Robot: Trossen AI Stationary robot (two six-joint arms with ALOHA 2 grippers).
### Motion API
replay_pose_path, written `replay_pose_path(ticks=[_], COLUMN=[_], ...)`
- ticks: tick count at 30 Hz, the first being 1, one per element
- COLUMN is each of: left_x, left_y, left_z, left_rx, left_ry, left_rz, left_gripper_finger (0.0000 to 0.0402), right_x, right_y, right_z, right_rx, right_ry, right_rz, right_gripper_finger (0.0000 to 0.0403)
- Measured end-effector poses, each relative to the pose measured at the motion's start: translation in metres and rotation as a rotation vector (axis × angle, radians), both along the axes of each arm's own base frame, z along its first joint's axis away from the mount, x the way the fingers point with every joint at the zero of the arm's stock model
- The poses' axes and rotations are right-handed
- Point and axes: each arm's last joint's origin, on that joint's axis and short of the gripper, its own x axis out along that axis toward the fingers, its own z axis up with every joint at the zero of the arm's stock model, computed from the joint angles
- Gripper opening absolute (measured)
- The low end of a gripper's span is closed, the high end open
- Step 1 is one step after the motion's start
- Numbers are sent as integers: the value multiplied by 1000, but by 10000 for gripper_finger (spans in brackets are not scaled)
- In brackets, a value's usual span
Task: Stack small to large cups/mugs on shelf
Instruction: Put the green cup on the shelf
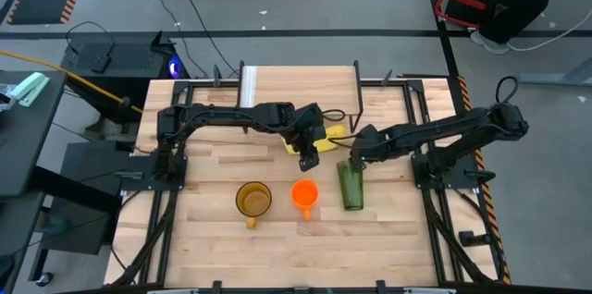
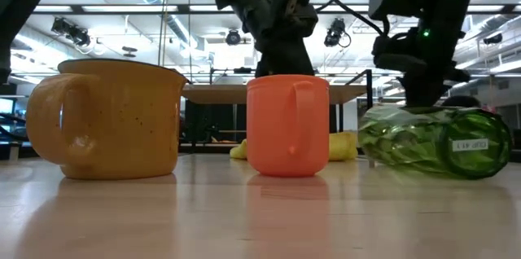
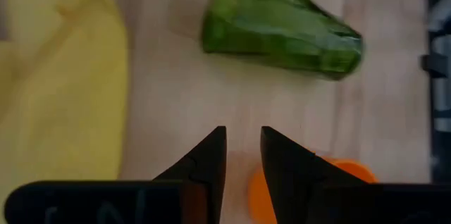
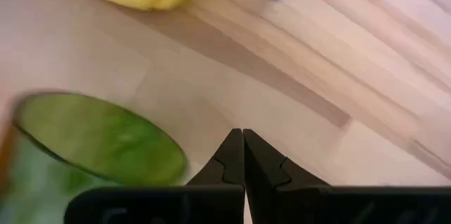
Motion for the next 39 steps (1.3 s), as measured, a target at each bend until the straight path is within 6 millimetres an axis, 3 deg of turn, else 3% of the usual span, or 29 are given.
replay_pose_path(ticks=[6,15,20,27,32,39], left_x=[2,0,-1,0,0,1], left_y=[1,26,31,30,29,29], left_z=[-9,-13,-13,-12,-12,-12], left_rx=[-21,-11,-12,-29,-21,-21], left_ry=[11,11,9,-6,-11,-11], left_rz=[-38,10,20,4,-17,-16], left_gripper_finger=[103,103,104,105,106,107], right_x=[-11,-33,-34,-43,-56,-60], right_y=[28,101,141,175,197,212], right_z=[2,2,-5,-32,-56,-98], right_rx=[95,137,157,85,-98,-167], right_ry=[20,-67,-225,-253,-405,-430], right_rz=[-6,82,161,209,233,221], right_gripper_finger=[3,3,2,2,1,1])
